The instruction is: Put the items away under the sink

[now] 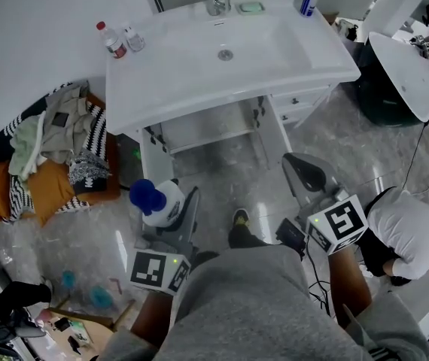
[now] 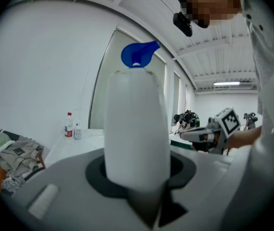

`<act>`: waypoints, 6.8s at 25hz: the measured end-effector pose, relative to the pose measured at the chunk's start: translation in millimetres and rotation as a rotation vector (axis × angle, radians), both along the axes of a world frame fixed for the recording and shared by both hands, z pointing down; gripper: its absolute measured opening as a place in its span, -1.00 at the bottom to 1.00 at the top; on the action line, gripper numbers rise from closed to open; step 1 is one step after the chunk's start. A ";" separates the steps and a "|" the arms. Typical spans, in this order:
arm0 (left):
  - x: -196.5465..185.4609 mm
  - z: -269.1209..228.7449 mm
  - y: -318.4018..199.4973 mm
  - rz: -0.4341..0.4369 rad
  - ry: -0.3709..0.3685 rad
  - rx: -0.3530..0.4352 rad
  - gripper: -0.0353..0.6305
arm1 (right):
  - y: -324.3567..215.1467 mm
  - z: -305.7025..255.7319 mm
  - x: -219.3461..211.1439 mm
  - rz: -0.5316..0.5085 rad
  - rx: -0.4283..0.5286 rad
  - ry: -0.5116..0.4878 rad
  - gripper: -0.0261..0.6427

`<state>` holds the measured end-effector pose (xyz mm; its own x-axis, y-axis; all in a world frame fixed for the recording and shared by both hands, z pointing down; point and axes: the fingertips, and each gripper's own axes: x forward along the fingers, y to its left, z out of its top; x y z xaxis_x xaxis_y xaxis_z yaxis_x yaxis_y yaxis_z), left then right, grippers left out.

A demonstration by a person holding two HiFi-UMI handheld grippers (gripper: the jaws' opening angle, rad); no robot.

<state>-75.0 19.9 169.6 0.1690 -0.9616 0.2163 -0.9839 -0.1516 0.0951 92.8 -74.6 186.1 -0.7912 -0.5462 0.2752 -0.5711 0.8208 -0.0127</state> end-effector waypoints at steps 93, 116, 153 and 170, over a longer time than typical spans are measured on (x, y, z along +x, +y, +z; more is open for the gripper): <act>-18.1 623.6 -326.5 0.290 -0.109 0.051 -0.41 | -207.4 580.5 -124.2 0.268 -0.035 -0.175 -0.92; 48.8 705.8 -479.9 0.402 -0.014 0.022 -0.40 | -209.9 600.4 -95.4 0.361 0.002 -0.163 -0.92; 79.0 719.5 -485.7 0.540 -0.020 0.043 0.09 | -201.7 592.3 -100.3 0.323 0.007 -0.221 -0.92; 24.0 685.6 -417.4 0.420 0.040 0.111 0.33 | -219.5 612.7 -99.4 0.351 0.013 -0.204 -0.92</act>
<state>-51.0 -397.5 855.3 0.5570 -0.8244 0.1012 -0.8303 -0.5496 0.0923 -6.6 -294.1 798.8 -0.5938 -0.7952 0.1226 -0.8034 0.5773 -0.1459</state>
